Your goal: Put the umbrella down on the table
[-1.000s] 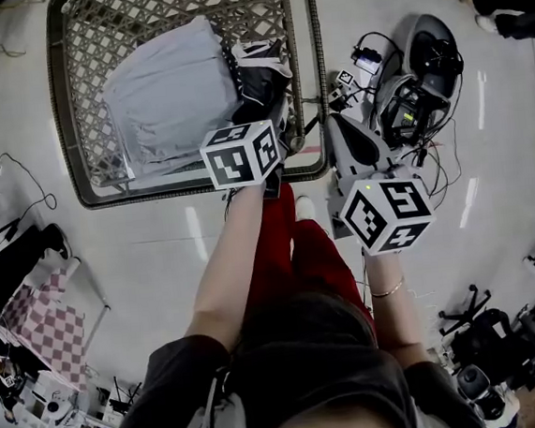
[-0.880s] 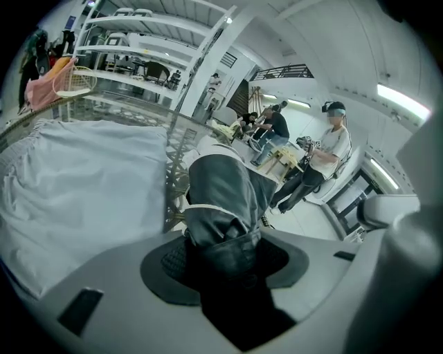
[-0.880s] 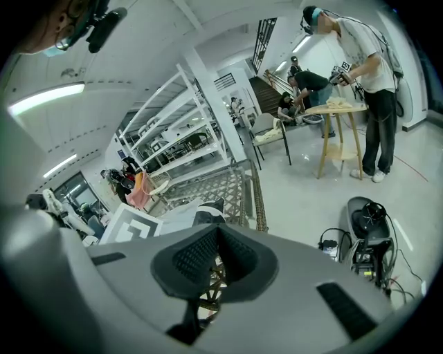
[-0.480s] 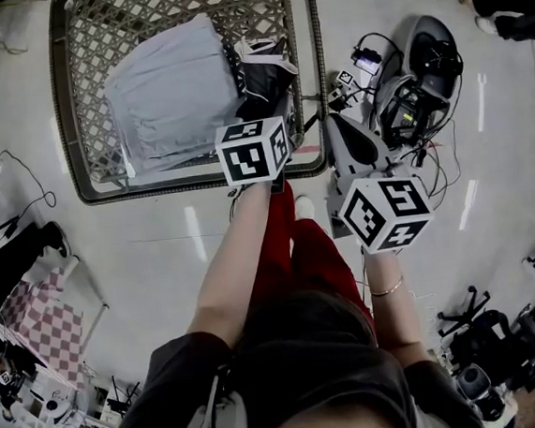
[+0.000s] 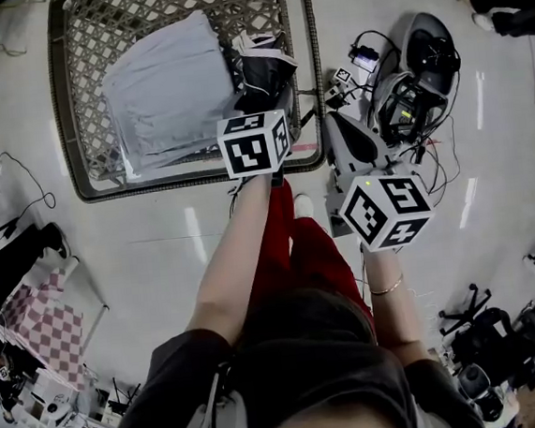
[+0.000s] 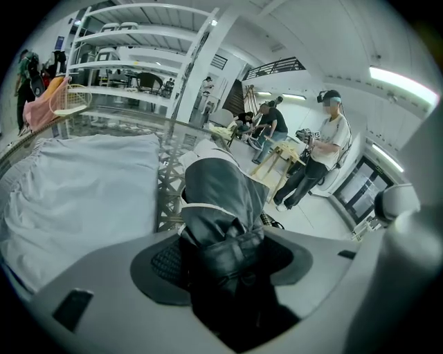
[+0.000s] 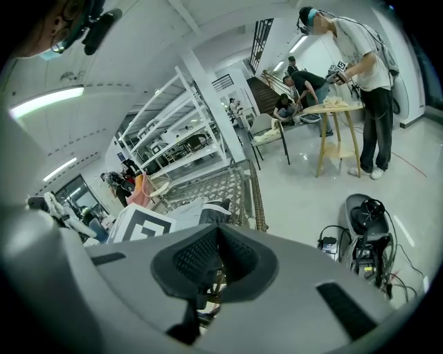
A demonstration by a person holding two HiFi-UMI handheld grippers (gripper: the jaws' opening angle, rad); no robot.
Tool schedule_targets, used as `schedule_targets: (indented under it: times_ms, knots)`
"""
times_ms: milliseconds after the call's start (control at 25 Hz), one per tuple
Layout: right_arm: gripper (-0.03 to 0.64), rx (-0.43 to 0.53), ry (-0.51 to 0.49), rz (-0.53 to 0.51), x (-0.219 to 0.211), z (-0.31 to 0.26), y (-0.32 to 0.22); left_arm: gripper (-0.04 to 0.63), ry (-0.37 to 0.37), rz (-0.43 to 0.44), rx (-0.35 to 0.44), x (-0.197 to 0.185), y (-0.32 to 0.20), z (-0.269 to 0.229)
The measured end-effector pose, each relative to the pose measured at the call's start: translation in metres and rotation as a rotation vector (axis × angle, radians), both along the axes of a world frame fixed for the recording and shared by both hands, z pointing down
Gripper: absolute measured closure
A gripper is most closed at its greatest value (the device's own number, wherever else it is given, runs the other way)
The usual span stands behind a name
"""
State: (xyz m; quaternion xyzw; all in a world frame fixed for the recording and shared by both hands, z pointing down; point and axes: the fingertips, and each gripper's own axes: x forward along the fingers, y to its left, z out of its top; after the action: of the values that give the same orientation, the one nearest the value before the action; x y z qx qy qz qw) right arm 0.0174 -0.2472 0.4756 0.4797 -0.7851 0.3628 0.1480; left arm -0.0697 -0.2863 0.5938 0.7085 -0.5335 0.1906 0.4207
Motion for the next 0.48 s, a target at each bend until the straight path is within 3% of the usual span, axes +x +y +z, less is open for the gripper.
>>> schedule_targets:
  times_ms: [480]
  knots:
    - [0.598,0.021,-0.009,0.007,0.005,-0.011,0.009,0.314,0.009,-0.029,0.047,-0.004,0.003,-0.021]
